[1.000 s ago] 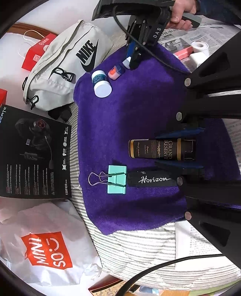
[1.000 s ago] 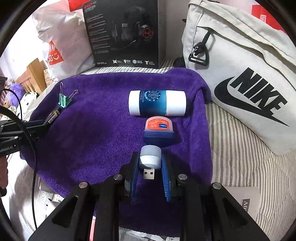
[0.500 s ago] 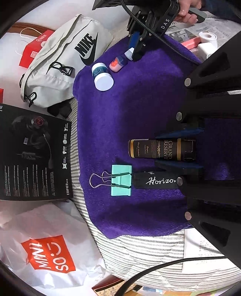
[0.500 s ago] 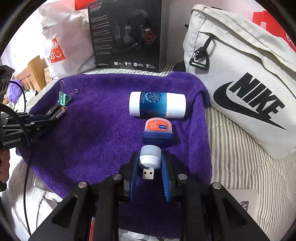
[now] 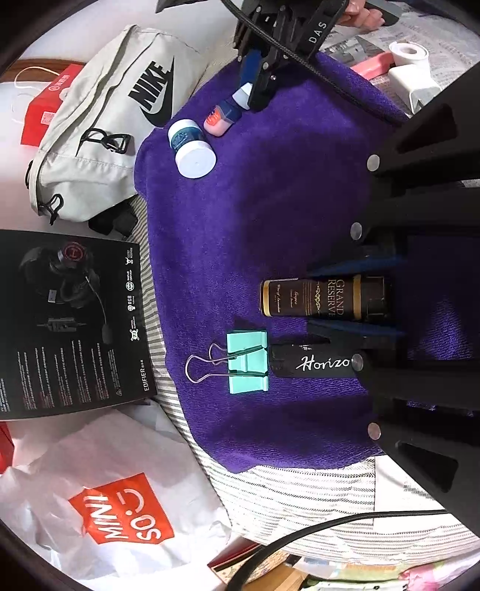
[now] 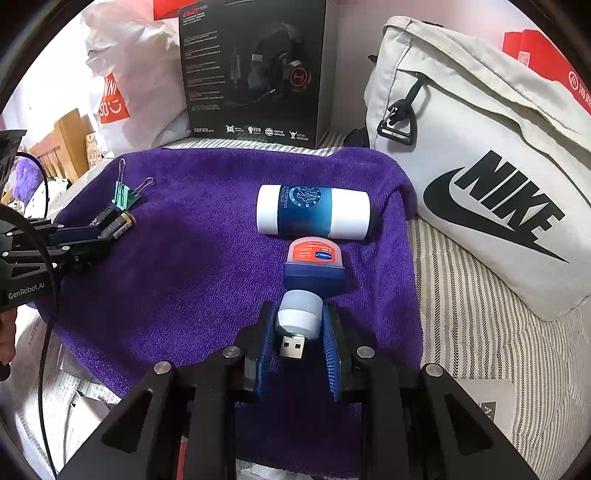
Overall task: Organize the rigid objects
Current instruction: 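Lower the bottle beside the Horizon case while the right tool lowers the light beside the tin, then open both tools and withdraw them from the towel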
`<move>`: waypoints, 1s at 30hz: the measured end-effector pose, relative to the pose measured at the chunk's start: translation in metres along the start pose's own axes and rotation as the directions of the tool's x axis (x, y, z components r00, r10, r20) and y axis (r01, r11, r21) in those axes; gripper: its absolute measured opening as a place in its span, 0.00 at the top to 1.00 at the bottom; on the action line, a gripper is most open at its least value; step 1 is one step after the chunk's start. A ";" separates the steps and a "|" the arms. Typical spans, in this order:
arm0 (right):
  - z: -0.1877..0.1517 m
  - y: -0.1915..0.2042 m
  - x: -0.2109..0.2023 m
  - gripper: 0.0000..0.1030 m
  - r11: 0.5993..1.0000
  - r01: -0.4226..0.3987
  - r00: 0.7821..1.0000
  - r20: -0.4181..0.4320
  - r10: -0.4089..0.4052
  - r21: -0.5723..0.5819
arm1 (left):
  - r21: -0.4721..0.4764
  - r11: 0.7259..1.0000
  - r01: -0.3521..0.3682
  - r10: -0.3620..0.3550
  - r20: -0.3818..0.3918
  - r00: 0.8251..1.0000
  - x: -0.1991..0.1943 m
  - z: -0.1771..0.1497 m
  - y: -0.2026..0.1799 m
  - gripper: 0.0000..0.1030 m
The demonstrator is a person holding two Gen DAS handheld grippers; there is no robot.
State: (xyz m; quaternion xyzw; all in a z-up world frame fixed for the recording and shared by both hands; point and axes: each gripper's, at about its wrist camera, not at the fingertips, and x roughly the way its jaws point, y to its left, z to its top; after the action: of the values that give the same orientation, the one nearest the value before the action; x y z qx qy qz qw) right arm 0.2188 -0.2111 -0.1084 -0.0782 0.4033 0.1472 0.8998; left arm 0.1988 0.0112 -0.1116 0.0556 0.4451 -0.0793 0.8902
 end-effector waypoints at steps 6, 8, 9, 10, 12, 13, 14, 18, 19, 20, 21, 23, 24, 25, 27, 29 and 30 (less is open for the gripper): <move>0.000 0.001 0.000 0.76 1.000 0.002 1.000 0.002 -0.002 -0.002 | -0.004 1.000 0.000 0.000 0.004 1.000 -0.001 -0.001 0.000 0.77; 0.000 0.001 0.000 0.76 1.000 0.007 1.000 0.001 -0.007 -0.005 | -0.007 1.000 -0.001 0.001 0.004 1.000 -0.002 -0.001 0.000 0.77; 0.000 0.002 0.000 0.75 1.000 0.011 1.000 0.001 -0.011 -0.007 | -0.008 1.000 -0.002 0.002 0.004 1.000 -0.002 -0.001 -0.001 0.77; 0.000 0.002 0.000 0.75 1.000 0.014 1.000 0.000 -0.014 -0.007 | -0.006 1.000 -0.004 0.004 0.003 1.000 -0.002 -0.001 -0.001 0.77; 0.000 0.001 0.000 0.73 1.000 0.021 1.000 -0.004 -0.021 -0.001 | -0.008 1.000 -0.010 0.010 -0.003 1.000 -0.002 -0.001 -0.001 0.73; 0.000 0.001 0.000 0.71 1.000 0.029 1.000 -0.006 -0.029 -0.002 | -0.011 1.000 -0.013 0.013 -0.008 1.000 -0.003 -0.001 -0.001 0.69; 0.000 0.001 -0.001 0.69 0.999 0.034 0.999 -0.006 -0.034 -0.002 | -0.013 1.000 -0.022 0.022 -0.012 1.000 -0.003 -0.001 -0.001 0.67; 0.000 0.001 -0.001 0.67 0.999 0.039 0.999 -0.007 -0.039 0.000 | -0.030 0.998 -0.051 0.050 -0.015 0.999 -0.002 -0.003 0.005 0.49; 0.000 0.001 -0.001 0.67 0.999 0.039 0.999 -0.007 -0.039 0.001 | -0.036 0.998 -0.043 0.043 -0.015 0.999 -0.002 -0.003 0.006 0.49; -0.001 0.001 -0.001 0.67 0.999 0.039 0.999 -0.006 -0.039 0.001 | -0.035 0.999 -0.041 0.041 -0.014 0.999 -0.002 -0.003 0.007 0.49; -0.001 0.000 -0.001 0.66 0.999 0.034 0.999 -0.006 -0.034 0.003 | -0.032 0.999 -0.044 0.044 -0.011 0.999 -0.002 -0.003 0.006 0.49; -0.001 -0.001 -0.001 0.64 1.000 0.024 1.000 -0.004 -0.024 0.007 | -0.025 0.998 -0.053 0.052 -0.008 0.999 -0.003 -0.003 0.005 0.49; -0.001 -0.001 -0.002 0.62 1.000 0.011 1.000 -0.003 -0.011 0.010 | -0.020 0.998 -0.057 0.056 -0.007 0.998 -0.003 -0.003 0.004 0.49; -0.001 -0.001 -0.003 0.58 1.000 0.002 1.000 -0.001 -0.002 0.011 | -0.016 0.998 -0.060 0.060 -0.007 0.998 -0.003 -0.003 0.003 0.49; -0.002 0.001 -0.003 0.53 1.000 -0.006 1.000 0.003 0.006 0.009 | -0.007 0.998 -0.067 0.067 -0.005 0.998 -0.003 -0.002 0.003 0.48; -0.001 0.003 -0.005 0.49 1.000 -0.003 1.000 0.009 0.003 0.003 | -0.008 0.998 -0.066 0.066 -0.009 0.998 -0.002 -0.001 0.003 0.48; -0.001 0.003 -0.006 0.48 1.000 0.000 1.000 0.015 0.000 0.005 | -0.007 0.998 -0.067 0.067 -0.009 0.998 -0.003 -0.001 0.003 0.48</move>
State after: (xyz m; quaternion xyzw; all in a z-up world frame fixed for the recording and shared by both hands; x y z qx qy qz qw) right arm 0.2135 -0.2100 -0.1045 -0.0750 0.3970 0.1468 0.9029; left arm 0.1968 0.0151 -0.1100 0.0678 0.4473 -0.0473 0.8905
